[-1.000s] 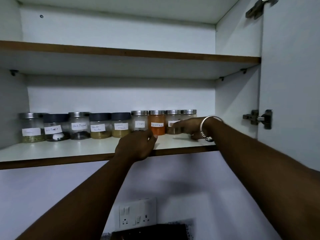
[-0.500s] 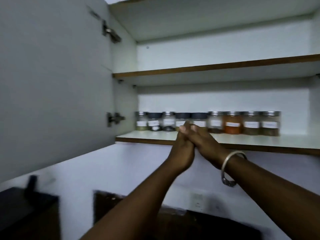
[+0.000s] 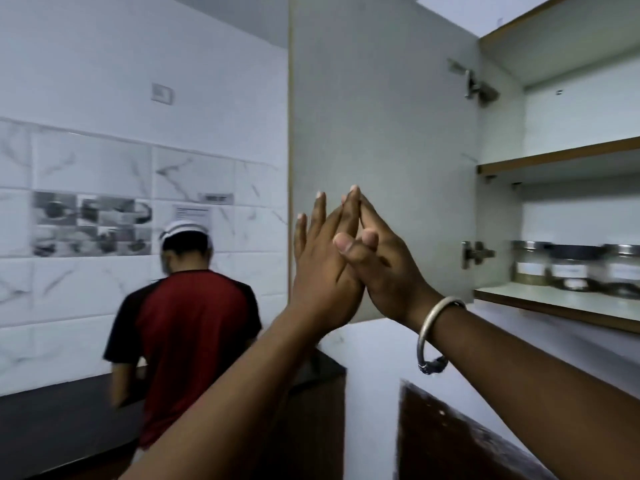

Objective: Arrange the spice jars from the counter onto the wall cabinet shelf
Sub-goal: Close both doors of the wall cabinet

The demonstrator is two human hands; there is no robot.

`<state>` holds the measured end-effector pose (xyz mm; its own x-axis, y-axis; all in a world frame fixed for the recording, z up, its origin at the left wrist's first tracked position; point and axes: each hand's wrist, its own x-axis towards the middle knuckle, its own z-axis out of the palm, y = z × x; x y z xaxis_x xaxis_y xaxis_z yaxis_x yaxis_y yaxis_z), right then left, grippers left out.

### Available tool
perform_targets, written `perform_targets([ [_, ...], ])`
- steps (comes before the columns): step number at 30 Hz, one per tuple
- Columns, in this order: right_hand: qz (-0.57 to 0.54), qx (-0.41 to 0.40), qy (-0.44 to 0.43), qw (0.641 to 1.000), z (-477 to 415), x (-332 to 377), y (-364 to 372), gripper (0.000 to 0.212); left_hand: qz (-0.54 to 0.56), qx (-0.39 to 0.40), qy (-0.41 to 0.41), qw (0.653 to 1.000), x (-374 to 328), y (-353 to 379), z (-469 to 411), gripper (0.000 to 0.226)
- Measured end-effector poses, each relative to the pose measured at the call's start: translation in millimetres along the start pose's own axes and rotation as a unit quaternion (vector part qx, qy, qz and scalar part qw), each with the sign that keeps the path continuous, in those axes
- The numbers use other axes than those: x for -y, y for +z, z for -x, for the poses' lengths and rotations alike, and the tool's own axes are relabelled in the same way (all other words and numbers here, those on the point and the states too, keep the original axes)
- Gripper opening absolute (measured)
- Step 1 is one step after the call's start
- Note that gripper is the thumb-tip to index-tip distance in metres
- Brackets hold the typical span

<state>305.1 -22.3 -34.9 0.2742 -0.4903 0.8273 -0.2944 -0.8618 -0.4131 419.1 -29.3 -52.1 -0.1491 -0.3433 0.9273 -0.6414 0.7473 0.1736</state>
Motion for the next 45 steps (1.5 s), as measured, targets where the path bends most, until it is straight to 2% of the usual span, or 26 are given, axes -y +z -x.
perform_targets([
  [2, 0.046, 0.016, -0.018, 0.999, -16, -1, 25, 0.095, -0.034, -0.018, -0.005, 0.999, 25, -20, 0, 0.078],
  [4, 0.093, 0.017, -0.030, 0.995, -30, -5, 45, 0.092, -0.015, -0.020, -0.048, 0.999, 46, -32, -3, 0.073],
  [6, 0.125, 0.003, -0.030, 0.992, -41, -7, 63, 0.090, 0.047, -0.010, -0.102, 0.994, 60, -38, -6, 0.069],
  [10, 0.156, -0.019, -0.023, 0.987, -51, -18, 80, 0.102, 0.175, 0.046, -0.099, 0.979, 66, -33, -4, 0.053],
  [13, 0.137, -0.013, -0.010, 0.990, -49, -23, 79, 0.106, 0.239, 0.014, -0.140, 0.961, 61, -29, 1, 0.041],
  [15, 0.142, -0.021, -0.023, 0.989, -42, -22, 76, 0.105, 0.289, -0.011, -0.141, 0.947, 55, -25, 4, 0.053],
  [16, 0.149, -0.034, -0.034, 0.988, -37, -20, 73, 0.104, 0.313, -0.020, -0.132, 0.940, 49, -23, 5, 0.058],
  [19, 0.162, -0.100, -0.080, 0.978, -15, -6, 60, 0.110, 0.350, -0.065, -0.071, 0.932, 22, -16, 12, 0.050],
  [22, 0.158, -0.159, -0.115, 0.968, 12, 9, 32, 0.113, 0.364, -0.094, -0.015, 0.926, -10, 0, 18, 0.057],
  [26, 0.088, -0.161, -0.115, 0.976, 51, 26, -24, 0.115, 0.387, -0.097, 0.055, 0.915, -58, 38, 20, 0.051],
  [30, 0.019, -0.156, -0.061, 0.986, 86, 38, -84, 0.113, 0.419, -0.128, 0.157, 0.885, -106, 88, 12, 0.051],
  [32, 0.023, -0.177, -0.037, 0.983, 103, 42, -117, 0.102, 0.420, -0.134, 0.194, 0.876, -133, 122, 6, 0.050],
  [36, 0.064, -0.216, 0.006, 0.974, 134, 46, -195, 0.050, 0.440, -0.069, 0.224, 0.867, -194, 186, -6, 0.056],
  [38, 0.060, -0.260, 0.051, 0.962, 144, 48, -236, 0.035, 0.393, -0.086, 0.263, 0.877, -225, 219, -15, 0.054],
  [41, 0.054, -0.344, 0.119, 0.930, 156, 38, -294, 0.033, 0.303, -0.080, 0.299, 0.901, -269, 263, -28, 0.061],
  [45, 0.016, -0.395, 0.188, 0.899, 159, 10, -352, 0.032, 0.207, -0.044, 0.303, 0.929, -298, 317, -41, 0.071],
])
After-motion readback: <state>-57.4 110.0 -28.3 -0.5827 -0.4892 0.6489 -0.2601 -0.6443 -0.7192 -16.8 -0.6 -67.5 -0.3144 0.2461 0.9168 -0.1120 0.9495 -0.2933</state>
